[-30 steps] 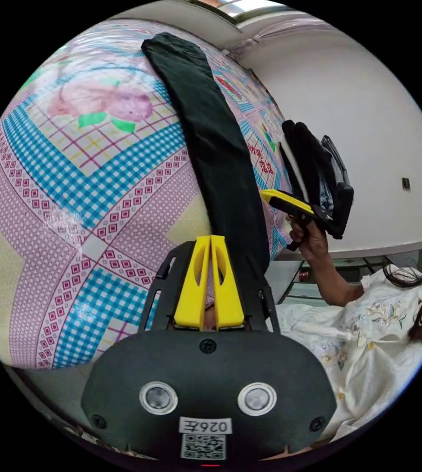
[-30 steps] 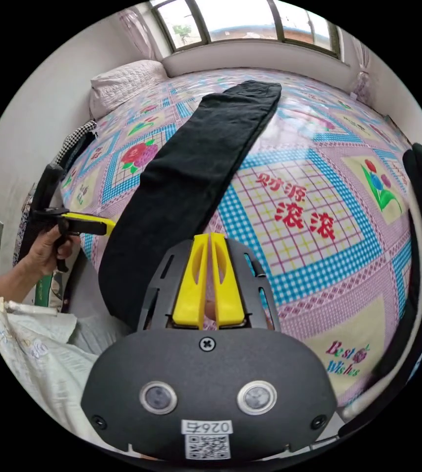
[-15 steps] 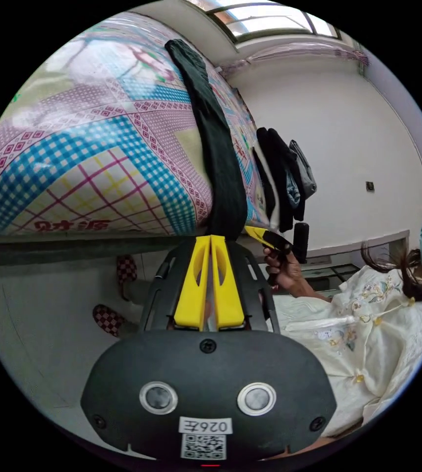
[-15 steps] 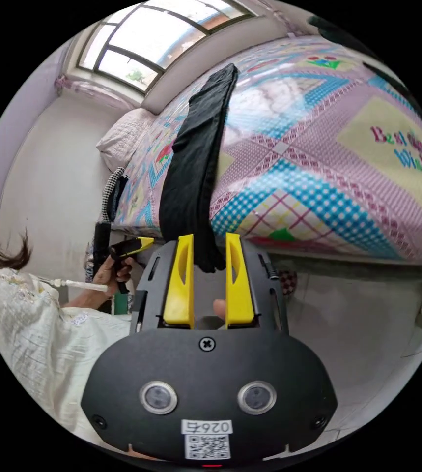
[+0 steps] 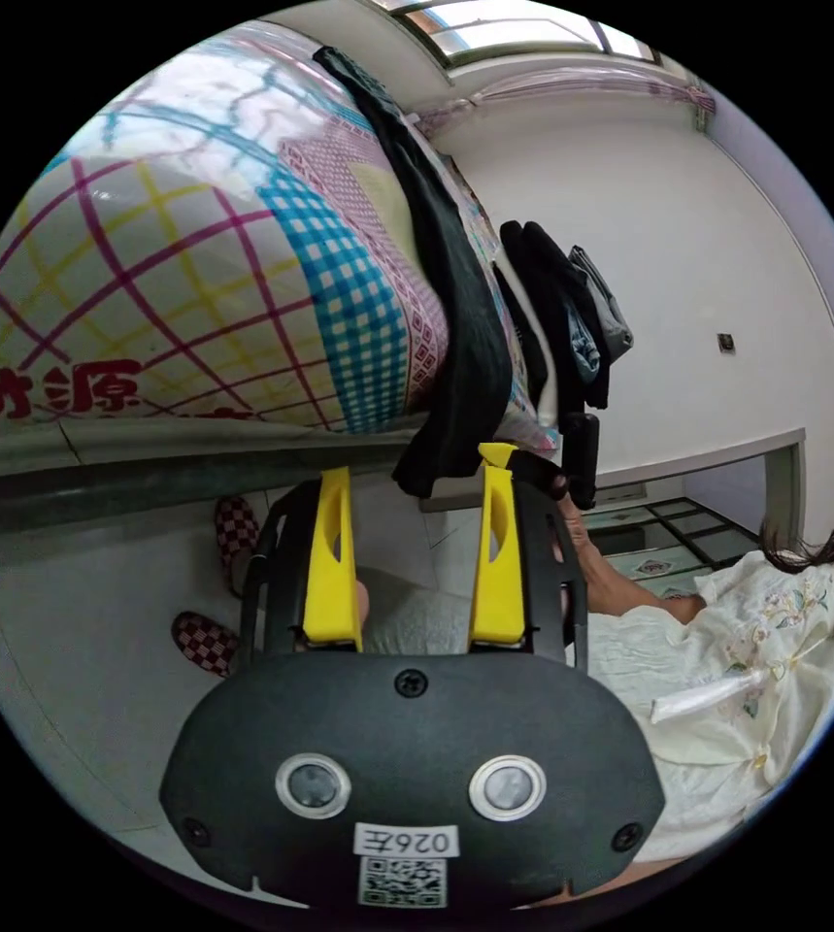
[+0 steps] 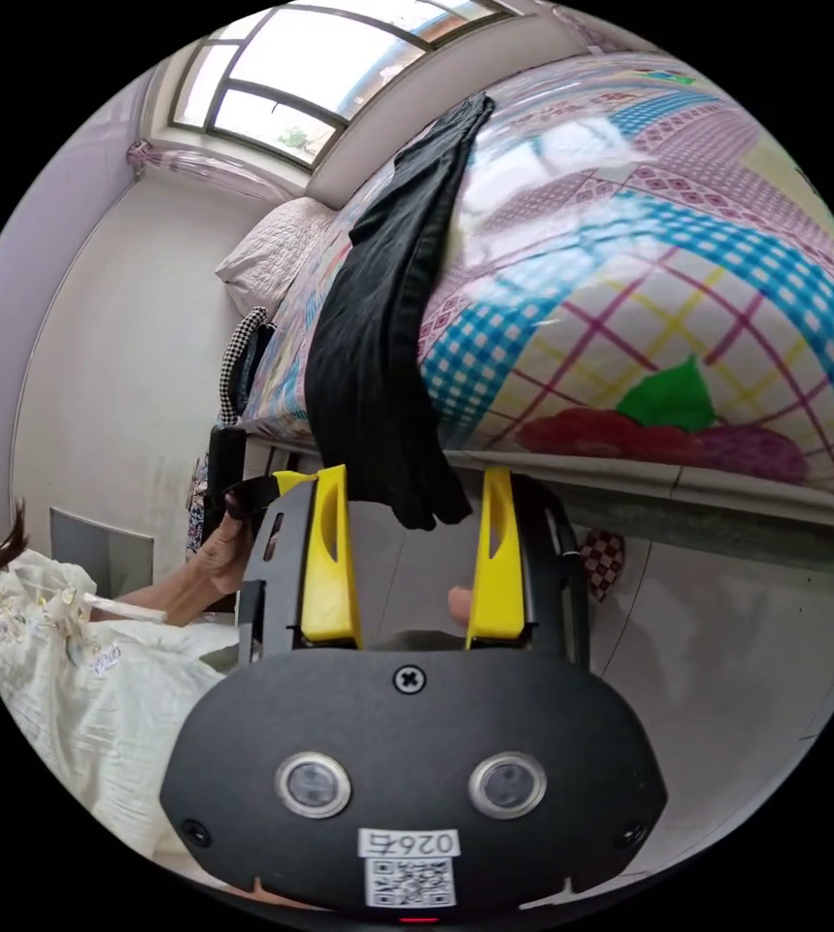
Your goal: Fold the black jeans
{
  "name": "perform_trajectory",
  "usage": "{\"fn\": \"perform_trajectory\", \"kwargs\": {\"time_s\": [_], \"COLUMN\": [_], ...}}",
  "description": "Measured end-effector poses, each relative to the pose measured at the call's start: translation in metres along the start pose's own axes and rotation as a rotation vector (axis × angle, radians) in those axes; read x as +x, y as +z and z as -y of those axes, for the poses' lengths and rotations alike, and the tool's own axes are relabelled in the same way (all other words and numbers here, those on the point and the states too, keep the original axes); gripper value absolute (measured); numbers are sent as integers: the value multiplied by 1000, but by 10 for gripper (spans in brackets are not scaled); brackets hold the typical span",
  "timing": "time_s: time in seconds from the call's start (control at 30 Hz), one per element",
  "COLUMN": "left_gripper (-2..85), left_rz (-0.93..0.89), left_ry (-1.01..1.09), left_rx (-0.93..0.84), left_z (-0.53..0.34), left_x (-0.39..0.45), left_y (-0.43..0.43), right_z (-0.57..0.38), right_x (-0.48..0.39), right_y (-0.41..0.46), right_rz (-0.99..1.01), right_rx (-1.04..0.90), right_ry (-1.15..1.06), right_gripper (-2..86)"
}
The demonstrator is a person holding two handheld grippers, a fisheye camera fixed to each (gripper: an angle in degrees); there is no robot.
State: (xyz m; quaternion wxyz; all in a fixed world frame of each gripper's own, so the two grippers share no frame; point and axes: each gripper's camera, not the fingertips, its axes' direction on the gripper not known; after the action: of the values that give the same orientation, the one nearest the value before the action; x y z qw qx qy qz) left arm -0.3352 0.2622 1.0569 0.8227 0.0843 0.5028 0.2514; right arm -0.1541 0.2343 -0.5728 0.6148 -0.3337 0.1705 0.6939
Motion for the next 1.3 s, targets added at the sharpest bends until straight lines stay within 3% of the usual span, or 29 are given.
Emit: {"fn": "perform_trajectory", "kwargs": {"time_s": [0.1,0.23,0.4,0.53,0.63,0.87,1.1,1.3], "left_gripper": [205,260,277,221,85,36,37,40], "left_rz": [2,-53,-381,-670,-817,-467,-567,-660], "left_ry": [12,18,15,29,97,240,92,113], "left_rx": [-8,4,97,182,168,-78,-165,-86], "left_z": [1,-4,-7,-3,8,-4,-48,-28], "left_x": [-5,-15,-24,-21,-5,38,29,59], "left_y": [-8,-25,-41,-51,-60,-84,-66,-89], "right_z": [8,10,16,21,27,-4,-82,-52], "right_x": [1,14,30,25,12,9,31,-13], "right_y": [-8,-47,-120,-154,-176,-208,-205,-234], "right_rz": [59,266,546,655,642,544,640,634], "right_rx": [-65,-63,16,39,34,-40,-81,-46], "right_ry": [-24,25,70,48,12,-3,186,47], "right_gripper": [25,7,5,5,5,4,4,7]}}
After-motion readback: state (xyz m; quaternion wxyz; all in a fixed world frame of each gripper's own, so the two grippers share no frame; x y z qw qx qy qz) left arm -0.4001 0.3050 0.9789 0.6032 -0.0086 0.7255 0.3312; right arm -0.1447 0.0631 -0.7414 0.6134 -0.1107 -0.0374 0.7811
